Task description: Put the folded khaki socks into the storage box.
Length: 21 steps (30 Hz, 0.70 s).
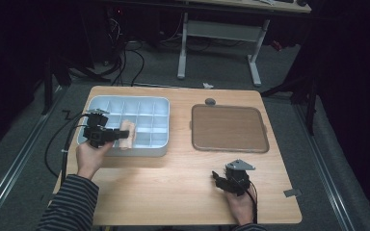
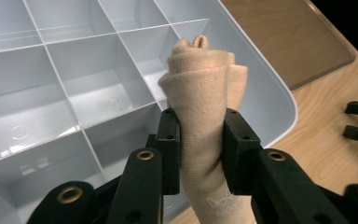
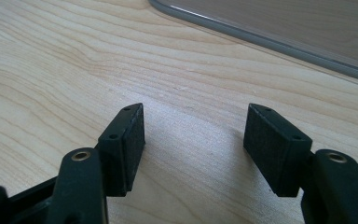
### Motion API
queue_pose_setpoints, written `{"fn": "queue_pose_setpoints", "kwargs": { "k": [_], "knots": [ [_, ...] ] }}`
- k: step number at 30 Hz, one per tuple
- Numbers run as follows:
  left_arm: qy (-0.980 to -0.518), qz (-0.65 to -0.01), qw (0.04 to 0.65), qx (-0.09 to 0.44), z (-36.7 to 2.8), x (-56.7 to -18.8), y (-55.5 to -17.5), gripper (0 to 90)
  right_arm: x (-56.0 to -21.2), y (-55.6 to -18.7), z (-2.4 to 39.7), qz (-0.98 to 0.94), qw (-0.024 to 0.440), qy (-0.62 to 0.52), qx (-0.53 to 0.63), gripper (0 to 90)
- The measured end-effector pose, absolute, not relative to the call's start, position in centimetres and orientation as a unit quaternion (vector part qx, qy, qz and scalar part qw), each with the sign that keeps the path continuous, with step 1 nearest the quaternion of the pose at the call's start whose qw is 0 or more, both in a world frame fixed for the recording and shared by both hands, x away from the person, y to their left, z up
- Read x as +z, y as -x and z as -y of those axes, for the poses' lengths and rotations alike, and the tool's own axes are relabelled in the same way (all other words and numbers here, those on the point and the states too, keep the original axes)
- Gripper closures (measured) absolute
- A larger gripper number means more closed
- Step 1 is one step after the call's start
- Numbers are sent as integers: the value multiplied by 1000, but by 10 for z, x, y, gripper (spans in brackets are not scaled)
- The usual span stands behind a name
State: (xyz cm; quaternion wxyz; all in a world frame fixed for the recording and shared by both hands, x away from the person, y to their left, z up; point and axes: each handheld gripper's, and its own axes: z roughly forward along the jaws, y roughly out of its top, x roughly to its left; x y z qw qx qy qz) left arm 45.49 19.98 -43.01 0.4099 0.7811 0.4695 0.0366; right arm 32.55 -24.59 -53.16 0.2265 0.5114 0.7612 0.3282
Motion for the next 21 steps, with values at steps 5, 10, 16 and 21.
{"fn": "queue_pose_setpoints", "kwargs": {
  "k": [5,10,16,21],
  "knots": [
    [-789,-473,390,45,-199,-436,-459,712,-532,-326,246,-761,226,-512,329,384],
    [-777,-484,400,33,-203,-440,-465,712,-532,-325,246,-760,226,-513,329,384],
    [-779,-489,393,29,-202,-445,-470,712,-532,-325,246,-761,226,-512,328,384],
    [-782,-492,381,28,-200,-451,-473,713,-532,-325,246,-760,226,-513,328,383]
  ]
}}
